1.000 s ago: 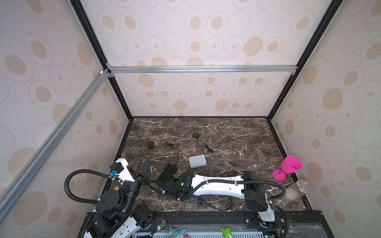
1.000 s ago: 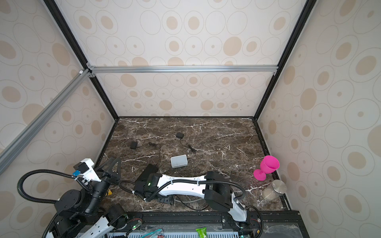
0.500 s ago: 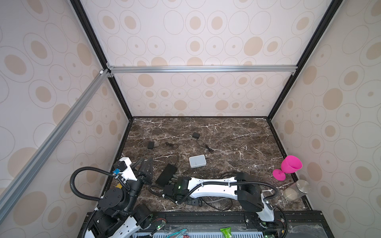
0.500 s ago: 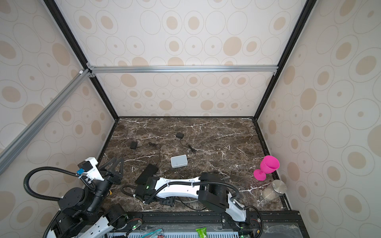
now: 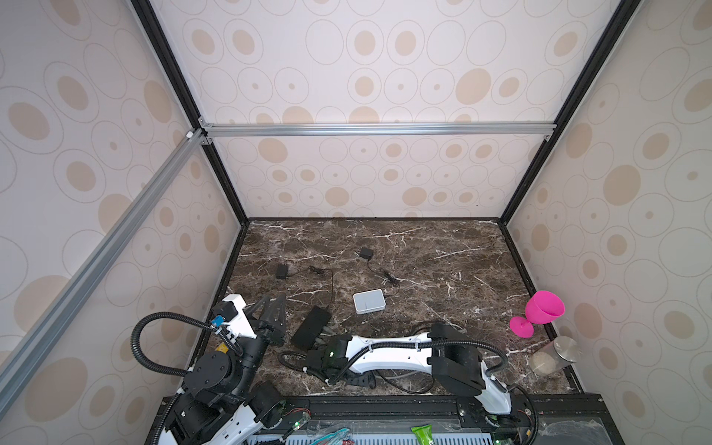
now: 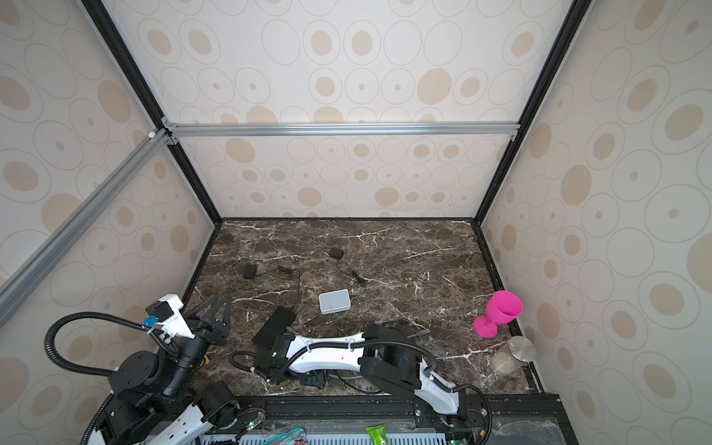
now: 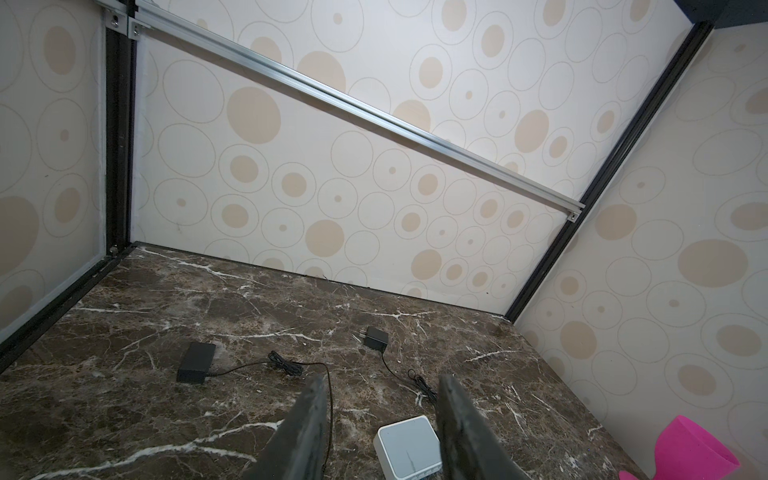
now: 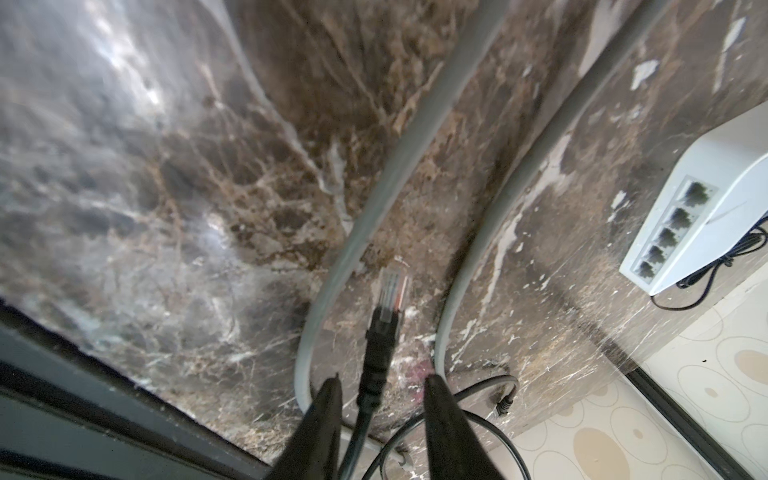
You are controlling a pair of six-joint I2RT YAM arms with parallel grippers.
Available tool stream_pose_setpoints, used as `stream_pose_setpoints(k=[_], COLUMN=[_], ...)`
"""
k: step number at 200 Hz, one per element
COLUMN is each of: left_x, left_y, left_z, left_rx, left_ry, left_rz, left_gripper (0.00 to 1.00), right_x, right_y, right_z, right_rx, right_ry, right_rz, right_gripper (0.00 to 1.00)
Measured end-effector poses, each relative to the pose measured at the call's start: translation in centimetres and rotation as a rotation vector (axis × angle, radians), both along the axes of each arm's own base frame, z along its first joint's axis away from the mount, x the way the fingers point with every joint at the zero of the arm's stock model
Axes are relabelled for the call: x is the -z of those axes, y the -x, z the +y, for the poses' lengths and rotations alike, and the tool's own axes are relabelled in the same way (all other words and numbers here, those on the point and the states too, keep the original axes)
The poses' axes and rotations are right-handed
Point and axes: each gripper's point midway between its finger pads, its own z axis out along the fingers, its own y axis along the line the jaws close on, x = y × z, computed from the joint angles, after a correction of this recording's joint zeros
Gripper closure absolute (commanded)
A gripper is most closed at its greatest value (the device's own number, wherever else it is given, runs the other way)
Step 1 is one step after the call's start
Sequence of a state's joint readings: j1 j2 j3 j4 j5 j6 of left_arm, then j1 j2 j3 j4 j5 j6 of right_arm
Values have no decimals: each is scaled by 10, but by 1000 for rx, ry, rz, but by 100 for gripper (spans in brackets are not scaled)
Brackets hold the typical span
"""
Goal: Insert the plug into the switch port
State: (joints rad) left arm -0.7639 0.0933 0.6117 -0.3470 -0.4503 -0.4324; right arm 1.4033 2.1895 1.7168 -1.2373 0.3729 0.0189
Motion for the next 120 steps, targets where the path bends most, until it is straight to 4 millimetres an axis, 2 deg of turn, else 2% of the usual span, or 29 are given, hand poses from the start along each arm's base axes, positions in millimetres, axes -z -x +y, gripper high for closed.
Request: stream_pose_setpoints(k=[120], left_x=[-2], left_y=[2], left_z=[1], left_rx=[4], left_ry=[10], left_rz=[-10], left_gripper=[57], right_x=[8], right_y=[-5], right_z=[1], right_rx=[14], right_ry=[25], right_rz=[-29], right_gripper=[74])
